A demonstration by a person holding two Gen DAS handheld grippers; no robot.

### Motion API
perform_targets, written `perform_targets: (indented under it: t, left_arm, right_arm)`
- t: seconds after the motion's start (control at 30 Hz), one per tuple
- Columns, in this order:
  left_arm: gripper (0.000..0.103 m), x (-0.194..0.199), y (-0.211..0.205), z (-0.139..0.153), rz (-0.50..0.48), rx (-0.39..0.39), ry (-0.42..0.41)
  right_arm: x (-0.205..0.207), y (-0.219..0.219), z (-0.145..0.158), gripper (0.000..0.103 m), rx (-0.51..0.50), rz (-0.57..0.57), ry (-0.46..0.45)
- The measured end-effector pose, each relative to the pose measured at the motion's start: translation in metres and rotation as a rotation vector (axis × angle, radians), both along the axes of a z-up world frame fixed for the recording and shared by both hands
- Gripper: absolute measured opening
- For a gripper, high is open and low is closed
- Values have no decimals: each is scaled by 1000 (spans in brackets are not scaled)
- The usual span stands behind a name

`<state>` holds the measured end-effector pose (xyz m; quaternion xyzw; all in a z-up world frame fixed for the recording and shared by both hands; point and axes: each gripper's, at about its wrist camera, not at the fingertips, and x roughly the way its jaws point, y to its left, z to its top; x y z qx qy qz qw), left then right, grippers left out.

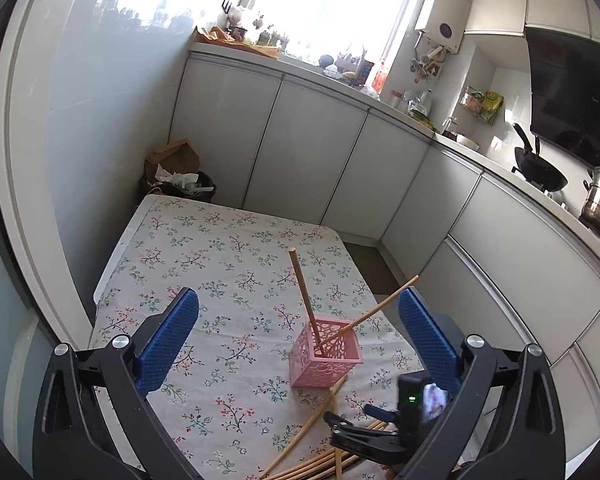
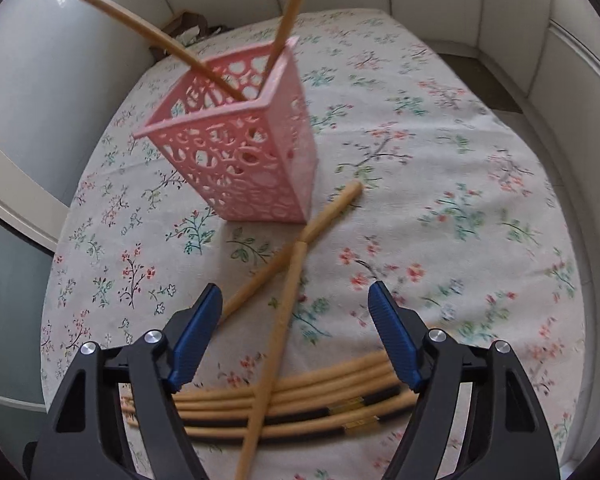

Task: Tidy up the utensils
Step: 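Close the right gripper on a chopstick from the pile and lift it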

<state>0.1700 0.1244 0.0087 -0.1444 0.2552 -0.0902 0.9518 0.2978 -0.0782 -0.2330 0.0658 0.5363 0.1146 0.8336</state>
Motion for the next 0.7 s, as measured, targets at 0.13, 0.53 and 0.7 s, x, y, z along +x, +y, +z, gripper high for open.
perform_targets:
  t: [0.13,0.53,0.7]
  left_arm:
    - [96,0,6,0,15,-15,1]
    - [96,18,-53,-33,-276,65,167]
    - [95,30,-108,-79,-472,94,337]
  right_arm:
    - [0,1,-12,33,-4,11,44]
    - [-38,-85,29,8,147,-198,-86]
    - [-68,-131,41,8,215,-314,-148]
